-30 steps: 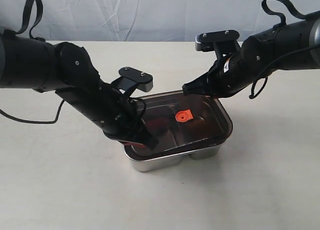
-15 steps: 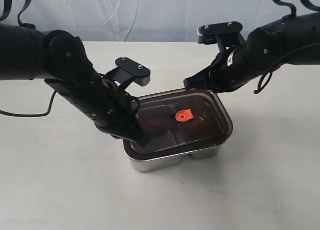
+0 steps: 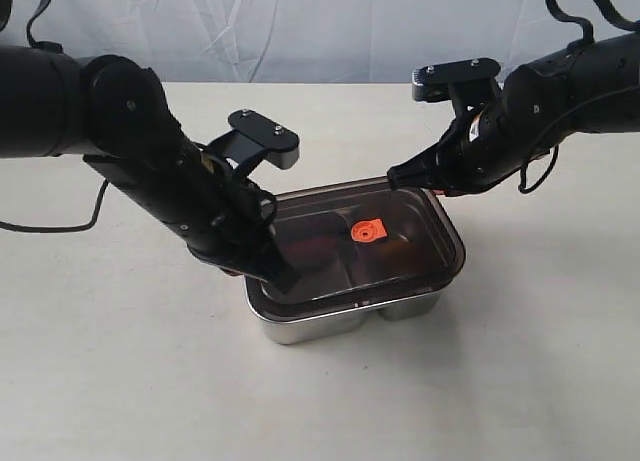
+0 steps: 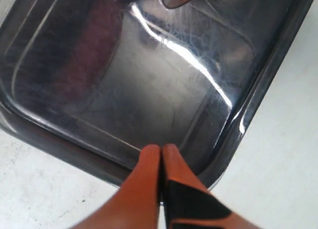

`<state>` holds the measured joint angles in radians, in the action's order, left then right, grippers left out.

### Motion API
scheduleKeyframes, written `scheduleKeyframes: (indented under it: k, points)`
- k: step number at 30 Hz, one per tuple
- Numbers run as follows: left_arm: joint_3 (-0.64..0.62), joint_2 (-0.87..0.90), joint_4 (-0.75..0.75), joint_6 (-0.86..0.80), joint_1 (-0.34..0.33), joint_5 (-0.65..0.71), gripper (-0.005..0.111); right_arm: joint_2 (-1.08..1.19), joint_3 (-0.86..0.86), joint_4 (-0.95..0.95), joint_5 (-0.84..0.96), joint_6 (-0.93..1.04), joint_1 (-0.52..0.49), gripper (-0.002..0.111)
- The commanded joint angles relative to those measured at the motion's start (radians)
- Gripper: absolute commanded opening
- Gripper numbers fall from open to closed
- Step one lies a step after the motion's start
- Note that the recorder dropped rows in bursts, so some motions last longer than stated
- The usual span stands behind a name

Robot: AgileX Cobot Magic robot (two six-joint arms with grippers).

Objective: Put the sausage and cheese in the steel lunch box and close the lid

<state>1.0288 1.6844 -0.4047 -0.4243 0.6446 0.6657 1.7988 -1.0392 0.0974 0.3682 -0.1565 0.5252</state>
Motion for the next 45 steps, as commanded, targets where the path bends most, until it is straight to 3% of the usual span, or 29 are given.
scheduleKeyframes:
  k: [1, 10, 33, 40, 45]
  points:
    - [0.004, -0.070, 0.040, 0.005, 0.004, -0.011, 0.000, 0.025, -0.003, 0.016, -0.003, 0.001, -0.007, 0.000]
    - [0.004, -0.213, 0.058, 0.031, -0.068, -0.015, 0.000, 0.026, -0.003, -0.002, 0.033, 0.001, -0.005, 0.000]
    - [0.004, -0.213, 0.062, 0.031, -0.068, -0.011, 0.000, 0.026, -0.003, 0.028, 0.058, -0.001, 0.052, 0.000]
    - [-0.016, -0.190, 0.039, 0.051, -0.066, -0.015, 0.000, -0.023, -0.003, 0.346, 0.056, -0.322, 0.052, 0.000]
    - [-0.025, -0.133, 0.015, 0.044, -0.066, -0.015, 0.000, -0.047, -0.003, 0.308, 0.042, -0.350, 0.052, 0.000]
